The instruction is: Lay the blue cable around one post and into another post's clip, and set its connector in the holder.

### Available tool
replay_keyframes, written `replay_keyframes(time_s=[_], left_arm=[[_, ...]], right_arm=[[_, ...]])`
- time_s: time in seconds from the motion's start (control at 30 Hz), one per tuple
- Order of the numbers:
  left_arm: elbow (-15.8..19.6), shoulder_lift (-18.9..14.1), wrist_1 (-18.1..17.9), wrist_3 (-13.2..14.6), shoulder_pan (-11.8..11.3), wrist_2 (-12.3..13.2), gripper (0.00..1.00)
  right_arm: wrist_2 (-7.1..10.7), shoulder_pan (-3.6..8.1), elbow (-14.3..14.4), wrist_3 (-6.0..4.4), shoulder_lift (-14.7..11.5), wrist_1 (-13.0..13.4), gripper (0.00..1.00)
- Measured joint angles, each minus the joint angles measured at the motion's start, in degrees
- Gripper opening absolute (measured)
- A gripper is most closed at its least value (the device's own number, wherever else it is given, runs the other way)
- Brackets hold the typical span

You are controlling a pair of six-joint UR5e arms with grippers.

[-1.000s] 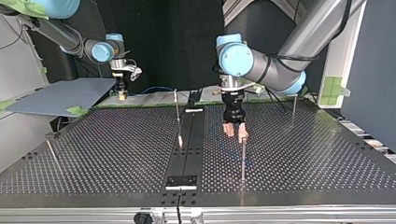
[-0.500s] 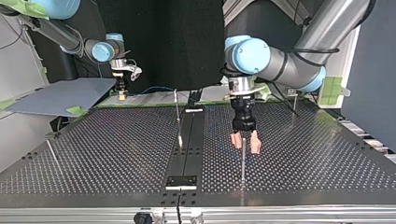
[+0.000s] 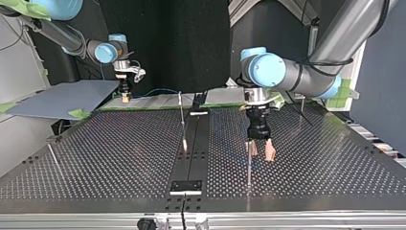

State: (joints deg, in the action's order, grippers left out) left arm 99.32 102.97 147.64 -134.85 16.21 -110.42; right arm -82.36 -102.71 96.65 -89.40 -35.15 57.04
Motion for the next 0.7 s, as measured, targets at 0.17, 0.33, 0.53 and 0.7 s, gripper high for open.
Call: replay_keyframes(time_s=[0.17,0.33,0.53,0.7], left_arm=[[-0.01,0.05,-1.22,-1.13,-1.13,2.15,1.0],[-0.02,0.06,-2.53,-2.63,-1.24,4.26,1.0],[-0.1,0.78,-2.92,-3.62,-1.19,7.23,1.0],[-0.68,2.66,-3.03,-5.0,-1.53,8.62,1.0]], right_arm=[[-0.01,0.0,-0.01,0.06,0.02,-0.01,0.0],[0.0,0.0,0.01,0.08,0.02,-0.07,0.0],[0.0,-0.01,0.0,0.09,0.02,-0.09,0.0],[0.0,0.0,0.02,0.09,0.02,-0.16,0.0]])
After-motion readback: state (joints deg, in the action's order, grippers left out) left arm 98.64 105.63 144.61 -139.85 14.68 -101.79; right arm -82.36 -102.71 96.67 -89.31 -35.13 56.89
